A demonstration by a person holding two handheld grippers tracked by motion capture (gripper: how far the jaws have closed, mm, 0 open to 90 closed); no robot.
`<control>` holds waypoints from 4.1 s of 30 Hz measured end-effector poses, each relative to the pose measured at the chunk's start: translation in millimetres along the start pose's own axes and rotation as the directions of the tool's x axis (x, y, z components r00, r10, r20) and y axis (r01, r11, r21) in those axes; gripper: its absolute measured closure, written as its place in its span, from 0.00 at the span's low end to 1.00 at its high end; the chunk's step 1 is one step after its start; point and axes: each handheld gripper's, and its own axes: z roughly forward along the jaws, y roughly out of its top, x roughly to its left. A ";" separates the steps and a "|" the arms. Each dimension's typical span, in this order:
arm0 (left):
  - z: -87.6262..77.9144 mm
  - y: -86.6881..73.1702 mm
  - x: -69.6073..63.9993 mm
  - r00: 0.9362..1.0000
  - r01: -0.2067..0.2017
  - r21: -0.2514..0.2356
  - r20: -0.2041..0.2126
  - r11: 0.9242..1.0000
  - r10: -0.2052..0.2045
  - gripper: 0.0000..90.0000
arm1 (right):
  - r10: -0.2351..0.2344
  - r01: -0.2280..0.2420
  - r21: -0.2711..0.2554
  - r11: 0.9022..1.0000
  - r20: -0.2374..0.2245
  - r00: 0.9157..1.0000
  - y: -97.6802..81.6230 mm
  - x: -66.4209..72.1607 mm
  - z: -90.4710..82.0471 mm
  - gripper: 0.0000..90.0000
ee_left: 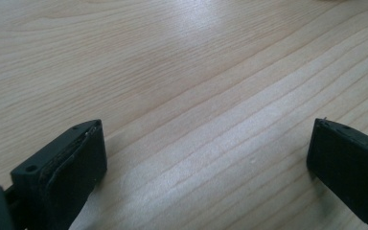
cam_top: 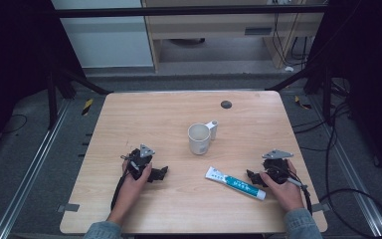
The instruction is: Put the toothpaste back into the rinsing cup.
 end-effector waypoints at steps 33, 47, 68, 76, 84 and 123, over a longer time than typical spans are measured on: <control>13.0 13.2 0.9 1.000 0.018 0.003 -0.017 1.000 -0.018 0.00 | -0.262 0.304 0.186 0.934 -0.219 0.940 48.8 70.1 -45.6 0.42; 12.1 12.2 -0.7 1.000 0.018 0.002 -0.016 1.000 -0.018 0.00 | -0.301 0.367 0.250 0.896 -0.264 0.916 72.5 93.8 -25.3 0.49; 12.2 12.3 -0.6 1.000 0.018 0.002 -0.015 1.000 -0.018 0.00 | -0.298 0.392 0.342 0.854 -0.297 0.907 71.6 102.6 4.1 0.55; 12.1 12.3 -0.6 1.000 0.017 0.002 -0.015 1.000 -0.017 0.00 | -0.288 0.391 0.362 0.846 -0.307 0.907 70.5 100.3 10.4 0.58; 12.2 12.4 -0.6 1.000 0.015 0.003 -0.014 1.000 -0.015 0.00 | -0.297 0.406 0.374 0.834 -0.316 0.901 69.6 101.2 14.2 0.61; 12.5 12.4 -0.9 1.000 0.020 -0.001 -0.014 1.000 -0.020 0.00 | -0.281 0.396 0.372 0.840 -0.326 0.903 79.6 97.9 2.7 0.88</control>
